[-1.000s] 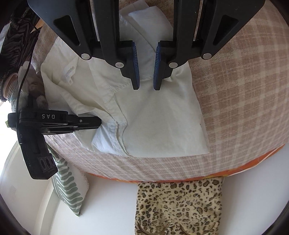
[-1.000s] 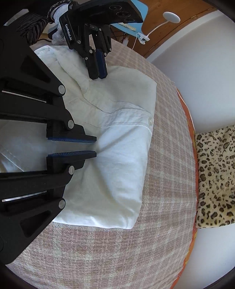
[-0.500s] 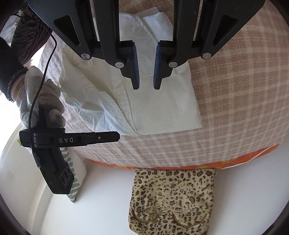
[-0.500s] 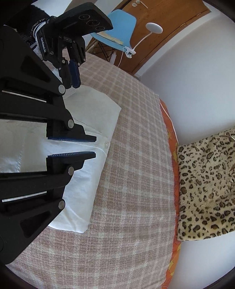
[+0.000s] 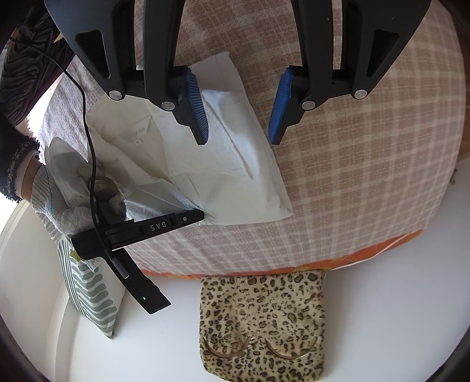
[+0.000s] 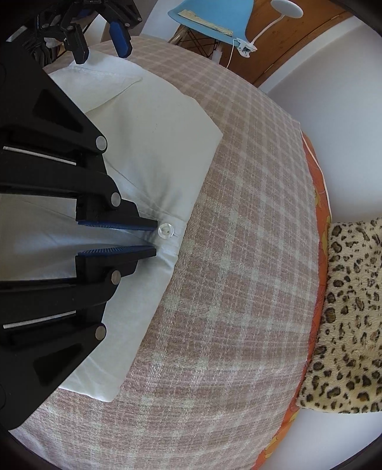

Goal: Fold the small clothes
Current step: 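Open both grippers and reposition them along the folded shirt edge, then grasp the shirt edge with both grippers and fold it over the bundle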

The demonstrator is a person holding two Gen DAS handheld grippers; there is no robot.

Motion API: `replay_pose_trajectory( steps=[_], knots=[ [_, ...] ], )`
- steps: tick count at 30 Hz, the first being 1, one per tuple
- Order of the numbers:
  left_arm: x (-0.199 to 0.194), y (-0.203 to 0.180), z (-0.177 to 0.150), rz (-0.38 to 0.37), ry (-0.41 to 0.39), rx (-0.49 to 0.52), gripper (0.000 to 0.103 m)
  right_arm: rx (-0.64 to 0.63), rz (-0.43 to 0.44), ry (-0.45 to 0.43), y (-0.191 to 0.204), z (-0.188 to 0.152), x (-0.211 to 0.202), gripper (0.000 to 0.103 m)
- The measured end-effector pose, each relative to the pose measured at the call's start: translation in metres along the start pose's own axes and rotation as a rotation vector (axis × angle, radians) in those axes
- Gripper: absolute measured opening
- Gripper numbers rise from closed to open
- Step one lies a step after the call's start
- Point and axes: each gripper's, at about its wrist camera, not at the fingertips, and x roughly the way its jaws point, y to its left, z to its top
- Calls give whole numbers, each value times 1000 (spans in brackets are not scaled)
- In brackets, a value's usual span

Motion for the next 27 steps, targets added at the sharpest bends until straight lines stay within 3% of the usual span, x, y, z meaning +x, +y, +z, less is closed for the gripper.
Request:
replay_pose_trajectory(
  steps=[9, 15, 18, 20, 21, 23, 27],
  knots=[
    [-11, -9, -5, -1, -17, 12, 41, 79, 62, -103, -14, -26, -66, 13],
    [-18, -1, -13, -48, -23, -78, 41, 77, 160, -199, -15, -71, -111, 14],
    [-18, 5, -21, -103, -13, -147, 42, 55, 28, -211, -15, -81, -111, 17],
    [-13, 12, -26, -164, 18, -227, 63, 91, 16, -207, -31, -84, -107, 36],
    [-10, 16, -29, -185, 35, -273, 68, 132, 17, -205, -42, -84, -104, 42],
    [-3, 26, -36, -236, 58, -361, 68, 204, 35, -204, -66, -86, -99, 54],
    [9, 43, -46, -294, 73, -496, 68, 325, 152, -174, -103, -88, -78, 63]
  ],
)
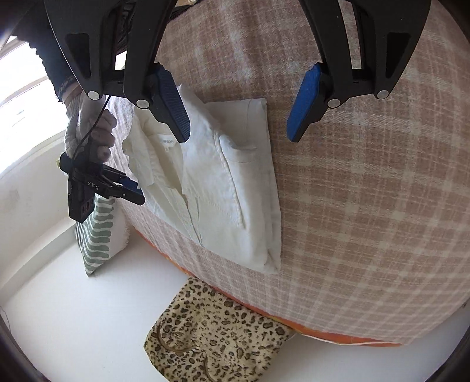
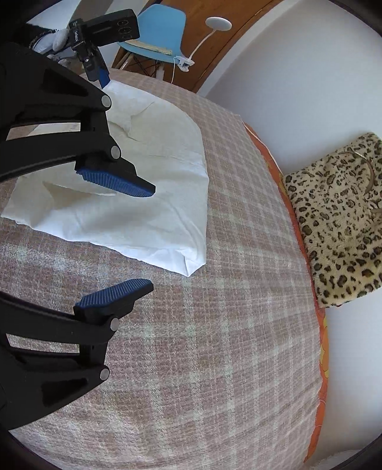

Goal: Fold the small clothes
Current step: 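Grasp the shirt edge with both grippers and fold it over the bundle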

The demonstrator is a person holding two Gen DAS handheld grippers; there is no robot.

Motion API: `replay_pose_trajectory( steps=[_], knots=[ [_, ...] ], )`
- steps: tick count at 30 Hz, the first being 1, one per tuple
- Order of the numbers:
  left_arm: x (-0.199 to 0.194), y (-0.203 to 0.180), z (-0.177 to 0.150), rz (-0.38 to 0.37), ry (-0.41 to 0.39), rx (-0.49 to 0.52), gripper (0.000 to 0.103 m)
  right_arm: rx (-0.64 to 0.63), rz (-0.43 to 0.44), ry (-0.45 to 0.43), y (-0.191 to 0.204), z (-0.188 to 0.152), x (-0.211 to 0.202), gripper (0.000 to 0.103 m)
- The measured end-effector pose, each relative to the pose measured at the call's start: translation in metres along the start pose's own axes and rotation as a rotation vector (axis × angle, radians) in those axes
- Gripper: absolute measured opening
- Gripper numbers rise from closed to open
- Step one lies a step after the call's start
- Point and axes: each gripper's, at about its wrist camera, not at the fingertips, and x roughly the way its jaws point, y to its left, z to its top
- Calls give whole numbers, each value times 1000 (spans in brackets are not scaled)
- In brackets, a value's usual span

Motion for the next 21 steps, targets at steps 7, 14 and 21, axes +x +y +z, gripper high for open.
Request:
replay_pose_trajectory(
  steps=[7, 14, 21],
  knots=[
    [25, 9, -5, -81, 63, -88, 68, 152, 179, 1, -30, -3, 21, 64],
    [34, -1, -4, -74, 58, -49, 48, 96, 232, 41, -18, 5, 33, 53],
    [28, -17, -4, -37, 9, 27, 19, 44, 212, 38, -7, 10, 30, 15]
  ],
)
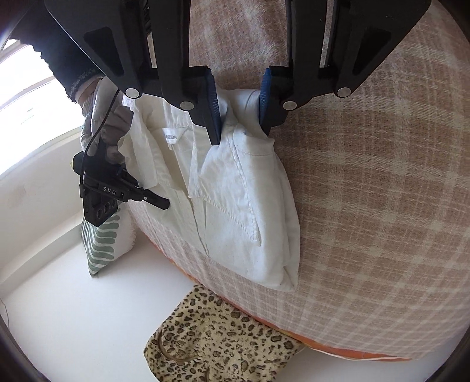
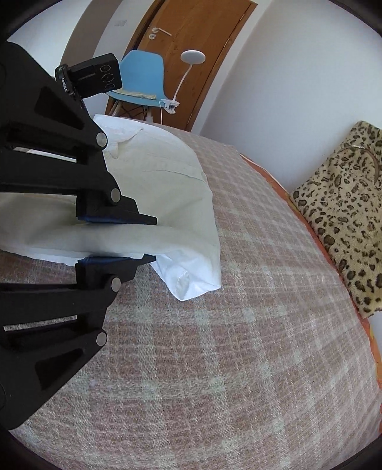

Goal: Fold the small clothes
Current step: 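Grasp the shirt edge with both grippers and fold it over the bundle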

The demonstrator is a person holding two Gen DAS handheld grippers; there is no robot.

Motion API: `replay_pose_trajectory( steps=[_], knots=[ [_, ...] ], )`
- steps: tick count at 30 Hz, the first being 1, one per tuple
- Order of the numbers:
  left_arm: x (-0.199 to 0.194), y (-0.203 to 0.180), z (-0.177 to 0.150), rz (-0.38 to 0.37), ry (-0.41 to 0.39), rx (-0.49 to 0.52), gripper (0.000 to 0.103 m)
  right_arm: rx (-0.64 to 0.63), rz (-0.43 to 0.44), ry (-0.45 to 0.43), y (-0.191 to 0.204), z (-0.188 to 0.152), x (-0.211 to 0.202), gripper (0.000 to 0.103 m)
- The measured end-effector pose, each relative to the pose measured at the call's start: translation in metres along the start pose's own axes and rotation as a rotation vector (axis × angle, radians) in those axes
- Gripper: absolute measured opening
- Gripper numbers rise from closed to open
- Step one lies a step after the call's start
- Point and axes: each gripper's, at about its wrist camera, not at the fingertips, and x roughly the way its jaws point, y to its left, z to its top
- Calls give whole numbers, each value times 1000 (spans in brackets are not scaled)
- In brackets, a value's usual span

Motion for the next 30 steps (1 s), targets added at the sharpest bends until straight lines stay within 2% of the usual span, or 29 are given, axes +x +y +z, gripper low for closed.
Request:
replay_pose_trajectory(
  steps=[3, 6, 11, 22, 30],
  knots=[
    [-6, -16, 2, 13, -29, 64, 16, -51, -14, -22, 15, 5, -8, 12],
    [-9, -29, 4, -5, -47, 91, 15, -84, -19, -50, 26, 11, -20, 11],
    [4, -57, 9, -19, -69, 149, 14, -111, -34, -99, 24, 30, -51, 11],
    [77, -122, 27, -103, -58, 239, 14, -129, -164, -176, -22, 75, -135, 11],
    [133, -180, 38, -152, -20, 311, 14, -125, -268, -209, -68, 99, -187, 11]
  ],
)
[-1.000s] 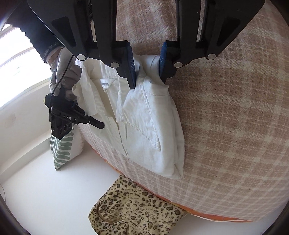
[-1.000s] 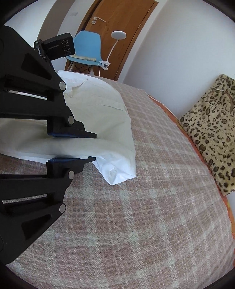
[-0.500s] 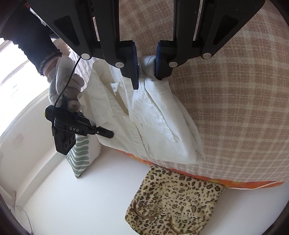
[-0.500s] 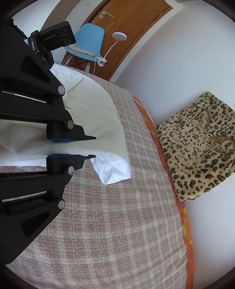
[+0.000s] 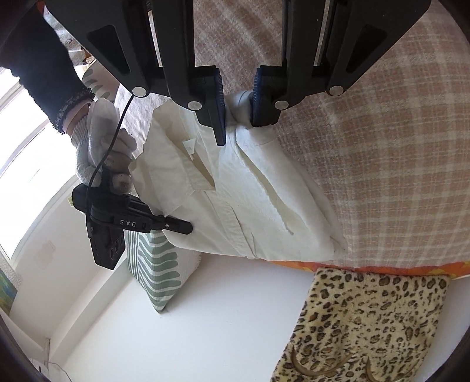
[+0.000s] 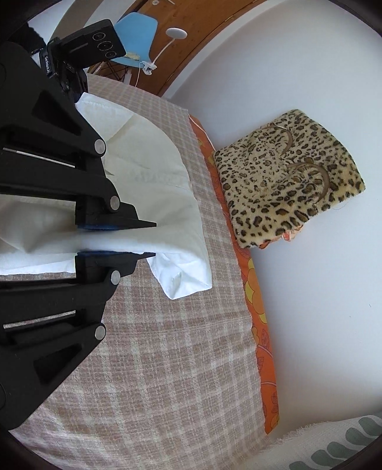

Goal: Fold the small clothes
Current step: 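Grasp the shirt edge with both grippers and fold it over the bundle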

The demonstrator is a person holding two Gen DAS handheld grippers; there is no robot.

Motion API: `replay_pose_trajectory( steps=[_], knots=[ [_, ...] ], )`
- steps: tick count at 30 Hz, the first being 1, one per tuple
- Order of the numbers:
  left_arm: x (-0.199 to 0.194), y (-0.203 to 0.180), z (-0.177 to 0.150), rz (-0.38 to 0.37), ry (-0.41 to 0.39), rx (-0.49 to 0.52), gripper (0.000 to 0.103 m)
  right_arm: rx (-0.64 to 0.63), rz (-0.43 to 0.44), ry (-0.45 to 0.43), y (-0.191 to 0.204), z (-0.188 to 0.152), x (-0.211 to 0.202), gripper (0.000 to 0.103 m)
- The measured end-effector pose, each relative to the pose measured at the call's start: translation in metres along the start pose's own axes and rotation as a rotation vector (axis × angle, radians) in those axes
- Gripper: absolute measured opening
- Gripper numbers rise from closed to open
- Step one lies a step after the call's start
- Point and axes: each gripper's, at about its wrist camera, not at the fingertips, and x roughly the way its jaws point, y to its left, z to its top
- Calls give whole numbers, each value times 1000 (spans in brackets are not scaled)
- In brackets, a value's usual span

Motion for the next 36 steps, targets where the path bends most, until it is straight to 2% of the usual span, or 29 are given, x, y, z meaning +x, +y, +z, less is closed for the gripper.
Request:
replay_pose_trajectory(
  steps=[10, 18, 27, 30, 33, 36],
  knots=[
    [91, -63, 15, -68, 63, 90, 14, 16, -140, -21, -89, 23, -37, 11],
    [149, -101, 13, -93, 112, 149, 14, 63, -216, -31, -153, 26, -55, 10],
    [182, -121, 21, -31, 103, 237, 14, 58, -284, -73, -188, 46, -59, 10],
    [194, -119, 26, -6, 111, 230, 14, 56, -318, -70, -196, 51, -49, 10],
    [203, -120, 27, 24, 129, 230, 15, 41, -383, -42, -200, 52, -36, 11],
    [201, -122, 27, 61, 132, 238, 22, 10, -506, -19, -199, 52, -28, 23]
  ],
)
